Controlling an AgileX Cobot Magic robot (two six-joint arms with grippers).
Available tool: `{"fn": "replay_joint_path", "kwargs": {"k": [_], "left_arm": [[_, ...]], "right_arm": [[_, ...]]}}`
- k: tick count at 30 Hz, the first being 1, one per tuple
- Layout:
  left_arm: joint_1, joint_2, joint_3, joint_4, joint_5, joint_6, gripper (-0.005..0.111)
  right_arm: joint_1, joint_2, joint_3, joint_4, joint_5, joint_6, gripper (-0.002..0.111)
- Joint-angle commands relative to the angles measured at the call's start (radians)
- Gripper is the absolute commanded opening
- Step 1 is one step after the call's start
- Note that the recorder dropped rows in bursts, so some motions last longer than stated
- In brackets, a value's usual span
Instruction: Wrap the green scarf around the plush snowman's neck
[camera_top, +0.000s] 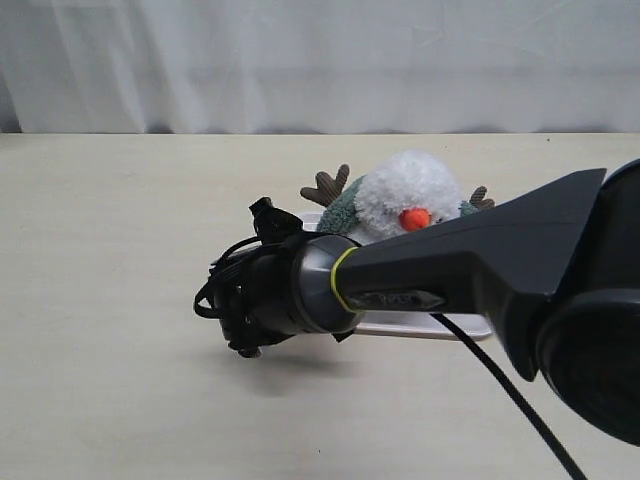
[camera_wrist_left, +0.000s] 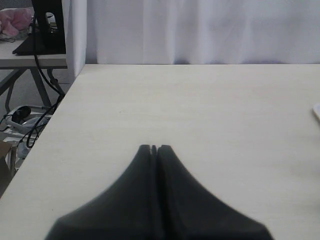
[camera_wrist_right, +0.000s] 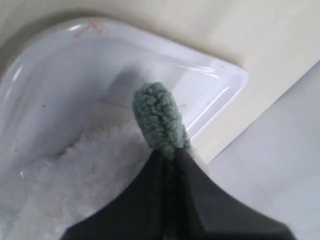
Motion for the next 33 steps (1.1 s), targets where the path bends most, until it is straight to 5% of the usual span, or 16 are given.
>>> {"fn": "replay_joint_path", "kwargs": {"k": [1,7,15,22,33], "left_arm": [[0.005,-0.002,0.003,0.001,-0.014,-0.003,0.000],[0.005,-0.002,0.003,0.001,-0.014,-0.003,0.000],[0.005,-0.002,0.003,0.001,-0.014,-0.003,0.000],[0.005,-0.002,0.003,0.001,-0.014,-0.003,0.000],[0.005,-0.002,0.003,0.001,-0.014,-0.003,0.000]], "right_arm": [[0.015,-0.026,0.000,-0.004,0.036,0.022,0.004],[0.026,-0.104,0.000,0.086,0.036,0.022,0.004],[0.026,-0.242,0.000,0.486,0.135,-0.240,0.004],[0.022,-0.256,0.065,0.462,0.286,-0.305,0.004],[0.022,-0.254,0.226,0.391,0.131,-0.291,0.006]]}}
